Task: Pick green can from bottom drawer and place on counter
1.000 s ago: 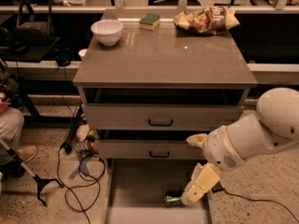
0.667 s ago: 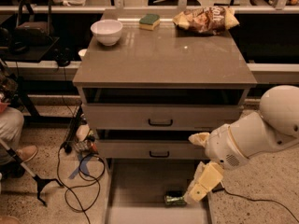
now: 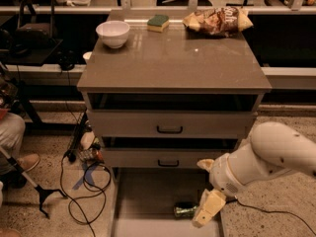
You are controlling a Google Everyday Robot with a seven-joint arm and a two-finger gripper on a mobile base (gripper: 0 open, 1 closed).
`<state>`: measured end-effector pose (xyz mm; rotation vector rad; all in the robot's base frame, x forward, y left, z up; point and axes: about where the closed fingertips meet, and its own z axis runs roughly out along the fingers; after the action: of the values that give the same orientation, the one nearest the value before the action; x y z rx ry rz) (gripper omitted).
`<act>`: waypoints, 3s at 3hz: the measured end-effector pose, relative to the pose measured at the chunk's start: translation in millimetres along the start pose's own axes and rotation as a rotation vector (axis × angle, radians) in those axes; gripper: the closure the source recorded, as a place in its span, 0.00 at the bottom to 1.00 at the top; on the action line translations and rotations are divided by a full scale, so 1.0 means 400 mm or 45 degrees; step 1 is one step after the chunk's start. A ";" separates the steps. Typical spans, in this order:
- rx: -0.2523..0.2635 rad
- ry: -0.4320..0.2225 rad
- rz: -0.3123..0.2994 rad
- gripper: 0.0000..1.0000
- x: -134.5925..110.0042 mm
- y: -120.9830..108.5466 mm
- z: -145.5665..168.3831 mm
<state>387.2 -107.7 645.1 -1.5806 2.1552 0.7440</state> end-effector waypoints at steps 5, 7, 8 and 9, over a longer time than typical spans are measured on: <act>0.235 0.038 -0.078 0.00 0.296 -0.300 0.513; 0.277 0.065 -0.044 0.00 0.355 -0.341 0.554; 0.288 0.008 -0.043 0.00 0.409 -0.383 0.614; 0.314 -0.121 -0.035 0.00 0.472 -0.442 0.667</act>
Offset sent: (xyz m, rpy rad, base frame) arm 0.0134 -0.0124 -0.0720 -0.0114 -0.0513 -0.0066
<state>493.5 -130.4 289.6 -1.4164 2.0624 0.5111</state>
